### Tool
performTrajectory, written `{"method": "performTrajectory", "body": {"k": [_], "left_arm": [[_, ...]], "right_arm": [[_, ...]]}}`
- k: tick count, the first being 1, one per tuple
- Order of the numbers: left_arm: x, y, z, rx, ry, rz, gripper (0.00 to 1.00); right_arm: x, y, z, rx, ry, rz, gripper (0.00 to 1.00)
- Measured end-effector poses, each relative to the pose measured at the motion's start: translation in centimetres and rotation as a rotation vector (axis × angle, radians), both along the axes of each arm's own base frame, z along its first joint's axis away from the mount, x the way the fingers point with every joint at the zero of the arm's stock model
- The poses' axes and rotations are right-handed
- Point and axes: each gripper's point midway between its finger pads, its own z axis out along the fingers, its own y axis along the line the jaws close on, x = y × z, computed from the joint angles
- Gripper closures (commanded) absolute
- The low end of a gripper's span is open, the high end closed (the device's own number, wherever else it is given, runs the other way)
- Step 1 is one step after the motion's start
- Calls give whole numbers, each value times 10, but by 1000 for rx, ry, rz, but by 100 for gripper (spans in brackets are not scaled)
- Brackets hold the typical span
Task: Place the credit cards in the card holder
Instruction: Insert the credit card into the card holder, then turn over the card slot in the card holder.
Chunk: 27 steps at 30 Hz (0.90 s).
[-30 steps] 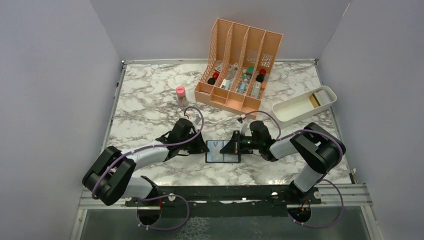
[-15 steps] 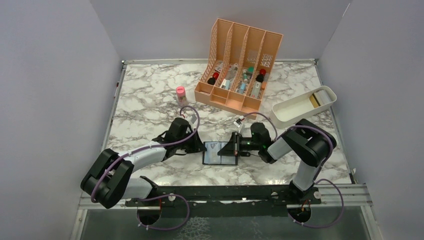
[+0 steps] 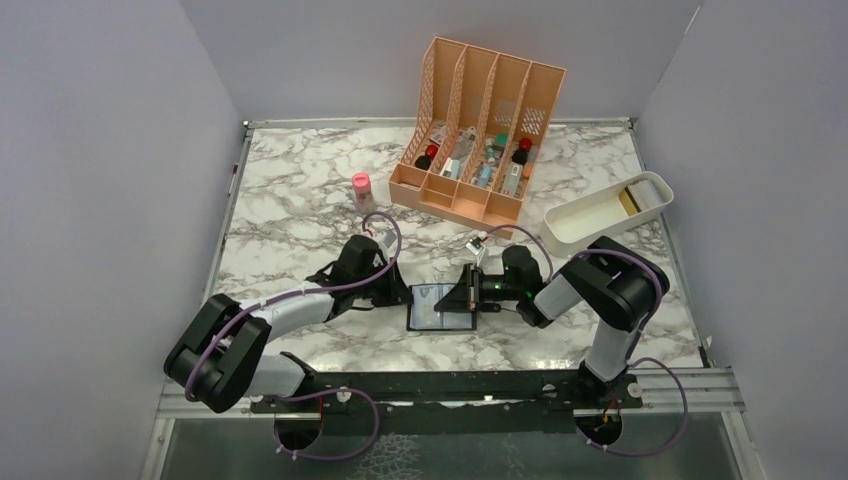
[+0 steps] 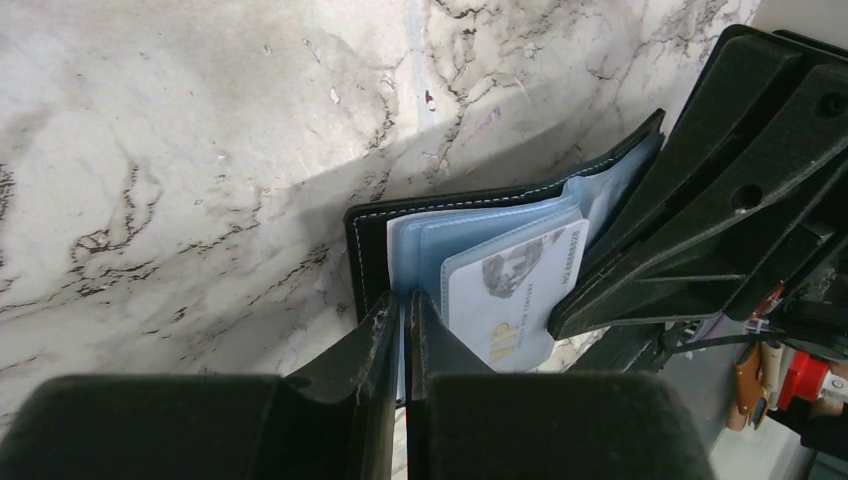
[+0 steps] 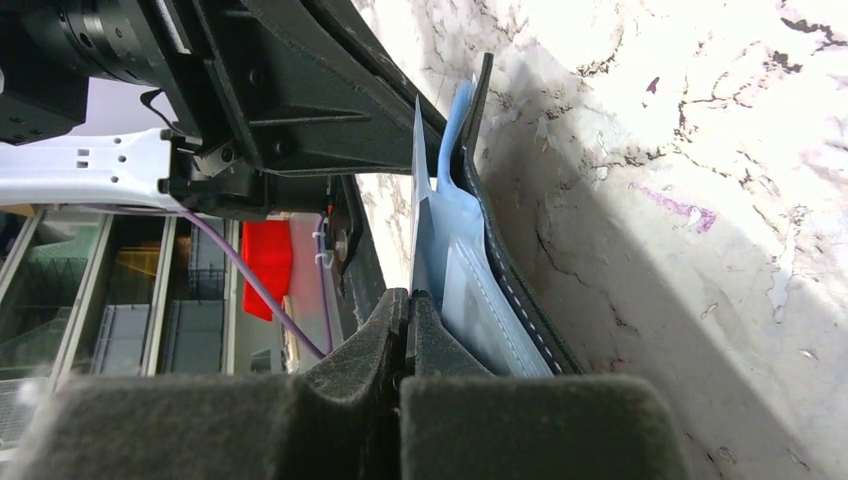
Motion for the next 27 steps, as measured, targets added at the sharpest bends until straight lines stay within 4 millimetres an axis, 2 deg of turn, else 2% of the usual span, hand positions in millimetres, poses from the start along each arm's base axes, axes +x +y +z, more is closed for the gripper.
{"method": "performTrajectory", "body": {"k": [7,12,17,20,24,27], "left_arm": [[0,-2,11,-31,-15,-2,87],[2,-3,21,-56,-38,2,86],[0,-5,23,-68,-29,-5,85],[-3,-7,23,-70,-22,-16,85],[-4,-13,24,-74,-16,-35,85],[-4,-17,25,-74,-13,-47,85]], "right_arm": [[1,1,-4,-13,20,1,84],[6,3,-11,-59,44,-5,71],[17,4,-21,-138,47,-30,61],[21,2,-21,-170,36,-45,51],[24,0,-18,-194,9,-56,48],[27,-3,-18,-221,-9,-68,55]]}}
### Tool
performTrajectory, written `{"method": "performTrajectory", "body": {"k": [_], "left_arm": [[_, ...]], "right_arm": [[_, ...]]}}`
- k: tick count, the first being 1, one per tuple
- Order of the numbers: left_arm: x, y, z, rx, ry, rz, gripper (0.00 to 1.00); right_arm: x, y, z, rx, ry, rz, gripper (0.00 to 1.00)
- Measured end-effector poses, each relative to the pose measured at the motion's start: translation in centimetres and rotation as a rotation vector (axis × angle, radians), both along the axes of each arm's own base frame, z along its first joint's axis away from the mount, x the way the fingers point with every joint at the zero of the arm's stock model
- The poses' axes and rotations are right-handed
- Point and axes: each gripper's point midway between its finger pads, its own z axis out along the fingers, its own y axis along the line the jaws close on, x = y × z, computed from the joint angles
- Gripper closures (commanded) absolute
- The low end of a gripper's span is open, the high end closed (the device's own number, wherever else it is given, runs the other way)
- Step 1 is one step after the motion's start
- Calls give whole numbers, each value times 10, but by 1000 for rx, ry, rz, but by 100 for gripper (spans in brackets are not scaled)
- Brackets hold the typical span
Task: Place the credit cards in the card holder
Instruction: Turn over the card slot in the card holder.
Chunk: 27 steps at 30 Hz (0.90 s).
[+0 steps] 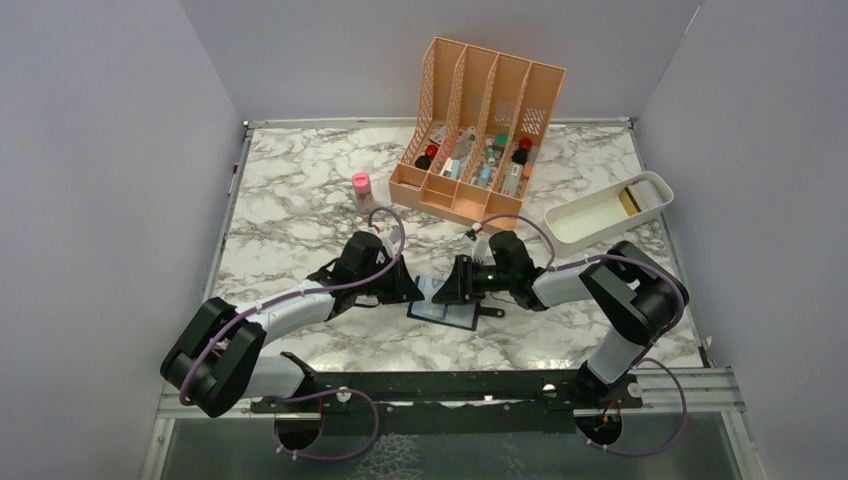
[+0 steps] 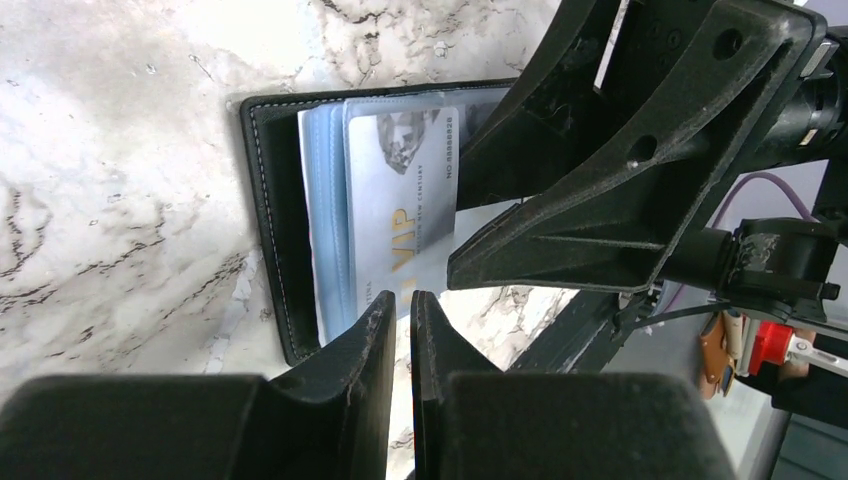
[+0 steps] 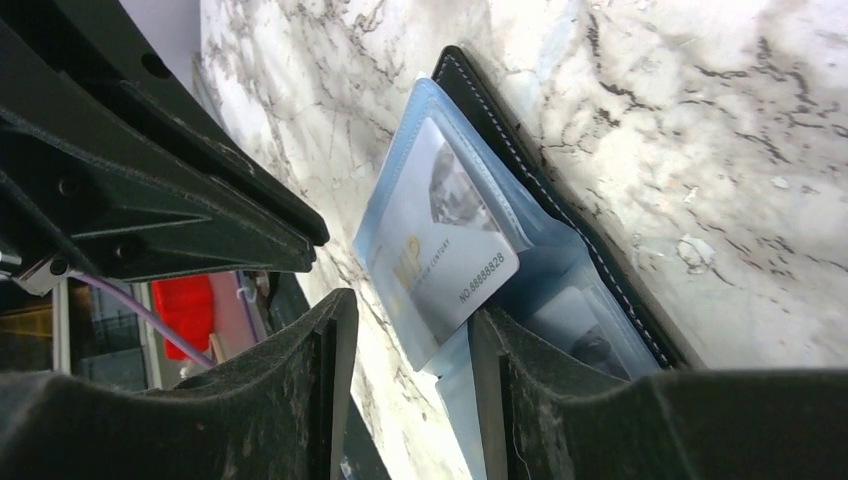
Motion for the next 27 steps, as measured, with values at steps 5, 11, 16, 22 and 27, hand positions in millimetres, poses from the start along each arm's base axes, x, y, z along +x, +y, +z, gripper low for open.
{"method": "performTrajectory", "body": {"k": [5,11,16,22,27], "left_arm": [[0,0,-1,3,2,0,86],[2,7,-8,46,7,29,92],[7,10,-11,83,2,47,93],[11,10,-13,93,-5,46,95],[11,11,-17,105,0,47,96]], "right_arm": [[2,-3,-1,-28,-27,-2,80],[2,-1,3,2,-44,1,94],[-1,1,7,41,-52,16,94],[-2,4,15,75,-66,35,95],[-5,7,19,105,-66,55,92]]}}
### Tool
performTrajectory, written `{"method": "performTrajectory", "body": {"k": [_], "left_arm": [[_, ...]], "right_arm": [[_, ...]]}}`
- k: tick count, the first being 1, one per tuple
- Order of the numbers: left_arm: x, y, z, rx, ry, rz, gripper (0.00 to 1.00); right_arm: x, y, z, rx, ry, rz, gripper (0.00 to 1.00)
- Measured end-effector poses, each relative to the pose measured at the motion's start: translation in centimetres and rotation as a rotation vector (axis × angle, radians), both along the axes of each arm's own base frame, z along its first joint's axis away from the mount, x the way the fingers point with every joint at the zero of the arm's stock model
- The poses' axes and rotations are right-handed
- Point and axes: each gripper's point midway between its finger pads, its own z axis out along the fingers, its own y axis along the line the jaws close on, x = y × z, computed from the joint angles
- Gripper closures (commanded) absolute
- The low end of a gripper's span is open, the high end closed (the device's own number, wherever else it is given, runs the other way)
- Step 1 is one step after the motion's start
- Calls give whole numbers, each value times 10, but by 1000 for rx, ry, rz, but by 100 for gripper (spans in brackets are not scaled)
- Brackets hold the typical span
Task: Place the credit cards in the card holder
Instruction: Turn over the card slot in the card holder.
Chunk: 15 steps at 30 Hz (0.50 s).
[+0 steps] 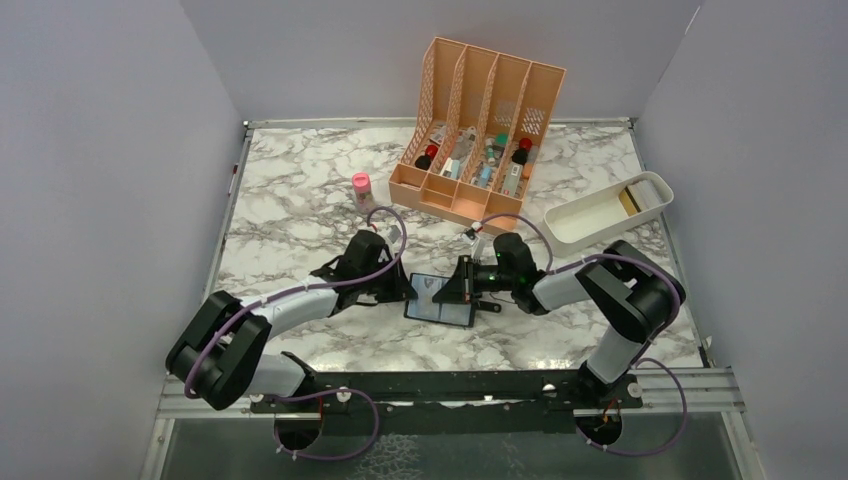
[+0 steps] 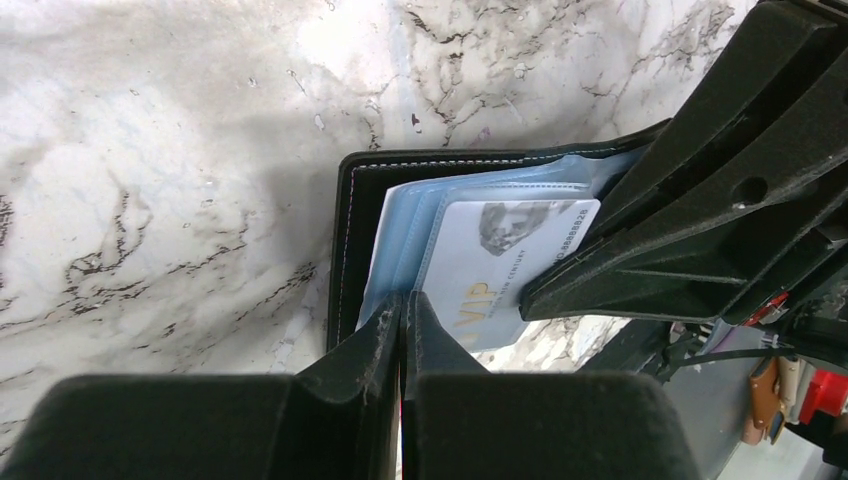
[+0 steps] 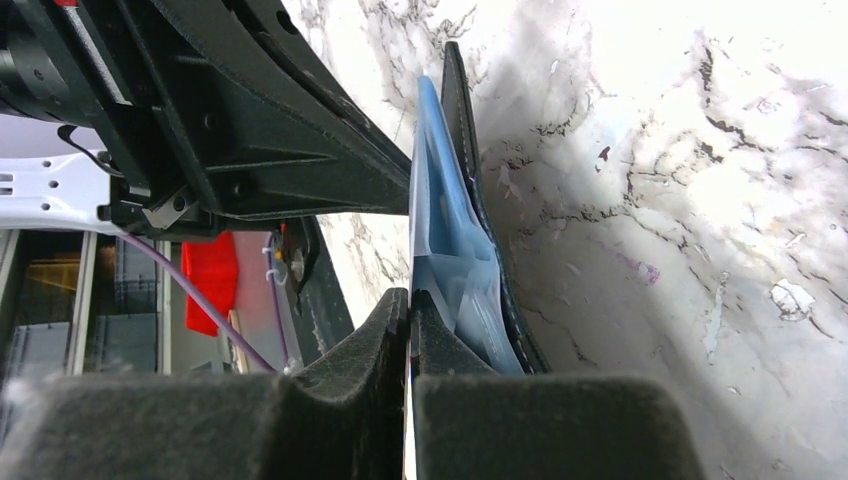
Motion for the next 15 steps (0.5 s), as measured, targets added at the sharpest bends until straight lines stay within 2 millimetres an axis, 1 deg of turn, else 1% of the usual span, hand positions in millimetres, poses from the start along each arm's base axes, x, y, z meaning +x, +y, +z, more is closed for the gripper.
{"method": "performTrajectory", "body": {"k": [1,4,7,11,13,15], "left_arm": [[0,1,-1,4,-1,1,96],[2,3,-3,22,-9,7,96],[4,6,-7,44,-13,16,96],[4,11,-19,80,3,22,96],[4,11,-24,91,13,23,96],[5,10,-24,87,6,22,96]], "right_arm": [[-1,0,0,2,3,3,89],[-2,1,-1,6,9,9,74],[-3,-2,-8,-25,27,8,66],[4,-8,-21,-135,55,-32,62],[9,-12,-21,-181,51,-54,61],[13,-16,-18,-219,36,-79,61]]}}
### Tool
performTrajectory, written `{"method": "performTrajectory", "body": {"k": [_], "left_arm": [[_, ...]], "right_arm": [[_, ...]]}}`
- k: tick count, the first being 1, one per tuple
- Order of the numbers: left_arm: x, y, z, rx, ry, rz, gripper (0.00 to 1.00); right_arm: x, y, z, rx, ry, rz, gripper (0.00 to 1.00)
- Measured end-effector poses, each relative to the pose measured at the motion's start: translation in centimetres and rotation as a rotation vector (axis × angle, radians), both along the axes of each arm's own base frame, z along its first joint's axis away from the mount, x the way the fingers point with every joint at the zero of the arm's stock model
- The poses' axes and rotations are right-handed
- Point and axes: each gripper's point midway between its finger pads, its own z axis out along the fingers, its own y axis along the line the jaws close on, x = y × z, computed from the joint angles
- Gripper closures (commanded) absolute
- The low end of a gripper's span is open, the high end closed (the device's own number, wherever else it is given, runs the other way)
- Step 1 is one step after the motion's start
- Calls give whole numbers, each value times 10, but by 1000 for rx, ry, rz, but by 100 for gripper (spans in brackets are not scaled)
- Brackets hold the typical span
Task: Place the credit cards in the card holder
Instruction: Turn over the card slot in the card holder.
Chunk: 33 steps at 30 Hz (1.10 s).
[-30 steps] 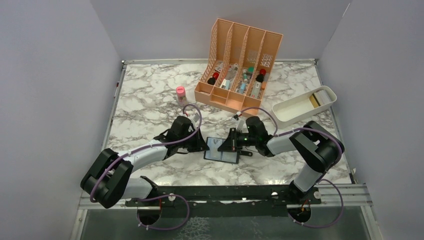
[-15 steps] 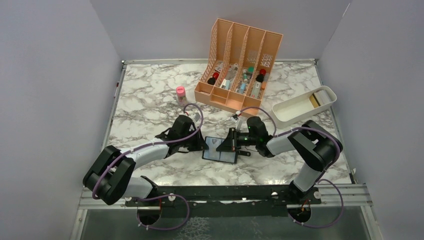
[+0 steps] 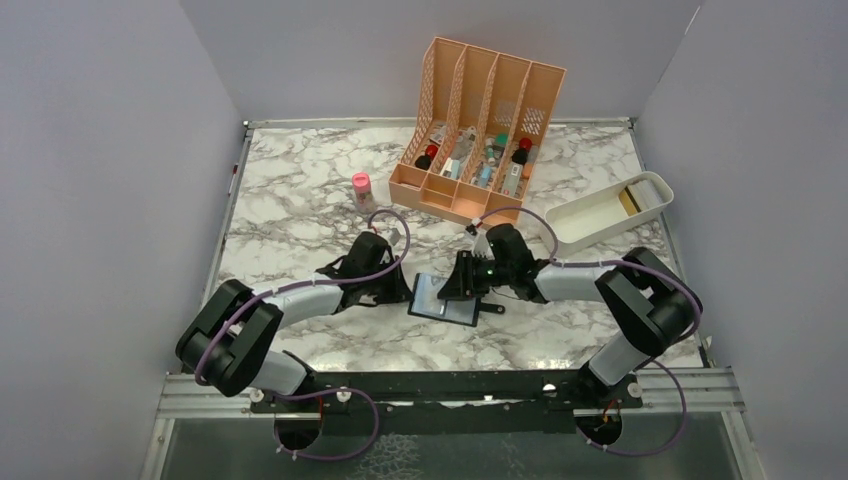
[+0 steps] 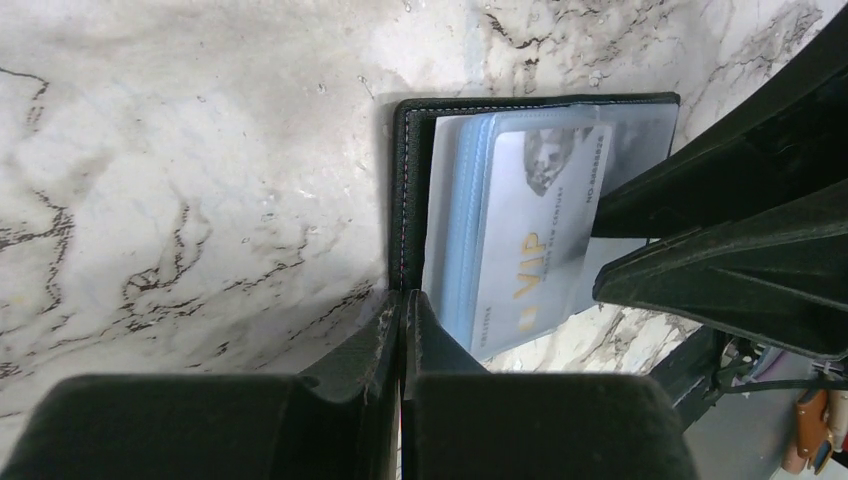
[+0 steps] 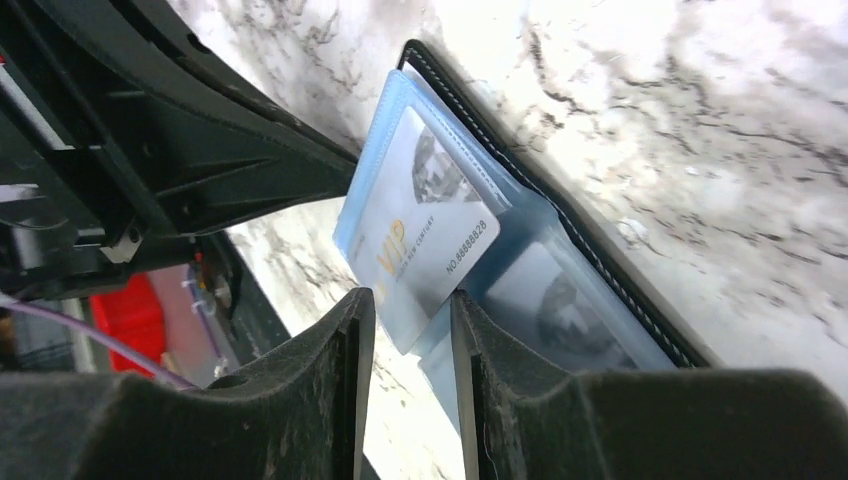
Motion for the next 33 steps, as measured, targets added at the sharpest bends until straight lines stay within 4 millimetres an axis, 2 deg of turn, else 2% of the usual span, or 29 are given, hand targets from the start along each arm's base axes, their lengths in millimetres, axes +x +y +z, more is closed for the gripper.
{"method": "performTrajectory", "body": {"k": [10,14,19,24,33], "left_arm": [[2,-1,0,-2,-9,-5,95],[0,-1,5,-7,-13,-5,95],[3,-8,18,-48,-26,-13,93],[5,-15,24,-90,-36,-25,97],[6,-16,4,-57,14,-26,100]], "right_arm": [[13,-21,9,-157,-53,-69,63],[14,-19,21,-133,-74,-79,66],[11,-12,24,-111,-71,-73,69],[10,-5,16,-107,-52,-70,71],[8,-2,-5,-134,-17,-64,77]]}}
